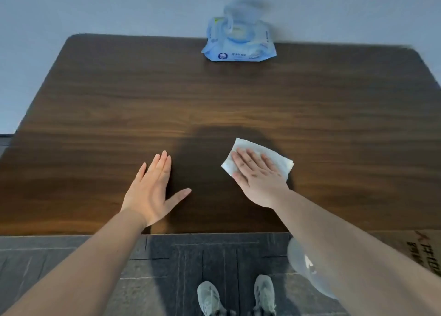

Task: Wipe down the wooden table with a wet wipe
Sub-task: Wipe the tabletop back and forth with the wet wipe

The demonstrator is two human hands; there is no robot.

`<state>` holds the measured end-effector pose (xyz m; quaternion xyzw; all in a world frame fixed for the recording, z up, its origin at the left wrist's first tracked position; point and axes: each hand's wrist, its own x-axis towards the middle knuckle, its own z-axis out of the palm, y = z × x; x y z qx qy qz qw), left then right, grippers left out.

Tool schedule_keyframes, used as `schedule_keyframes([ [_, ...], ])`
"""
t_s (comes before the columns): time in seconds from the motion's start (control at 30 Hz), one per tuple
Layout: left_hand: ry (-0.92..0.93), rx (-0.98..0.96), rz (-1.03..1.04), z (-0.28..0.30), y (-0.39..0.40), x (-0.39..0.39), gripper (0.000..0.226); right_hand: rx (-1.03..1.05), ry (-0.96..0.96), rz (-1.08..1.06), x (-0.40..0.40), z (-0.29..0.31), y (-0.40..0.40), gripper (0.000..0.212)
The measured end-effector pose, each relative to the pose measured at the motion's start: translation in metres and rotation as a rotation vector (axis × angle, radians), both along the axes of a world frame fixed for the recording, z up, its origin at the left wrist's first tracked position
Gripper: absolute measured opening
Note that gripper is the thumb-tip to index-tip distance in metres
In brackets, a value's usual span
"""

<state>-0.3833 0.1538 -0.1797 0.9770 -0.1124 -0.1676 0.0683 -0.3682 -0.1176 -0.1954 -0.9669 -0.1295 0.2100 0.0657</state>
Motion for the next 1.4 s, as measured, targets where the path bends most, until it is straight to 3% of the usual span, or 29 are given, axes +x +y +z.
schedule_keyframes([
  [0.37,-0.079,0.012,-0.263,-0.013,-0.187,0.04,0.097,-0.047,-0.021,-0.6,-0.024,0.003,-0.234,0.056],
  [0.77,-0.157,0.064,-0.221,-0.022,-0.209,0.045,0.097,-0.114,-0.03,-0.923,-0.053,0.004,-0.384,0.056],
  [1.07,-0.146,0.051,-0.216,-0.021,-0.211,0.044,0.099,-0.133,-0.017,-0.936,-0.058,0.006,-0.365,0.057],
  [1.27,-0.086,-0.039,-0.157,-0.018,-0.197,0.04,0.097,-0.072,0.032,-0.685,-0.049,0.008,-0.267,0.056],
  [1.4,-0.066,-0.019,-0.038,-0.013,-0.134,0.027,0.082,-0.002,0.03,-0.444,-0.033,0.008,-0.173,0.055],
])
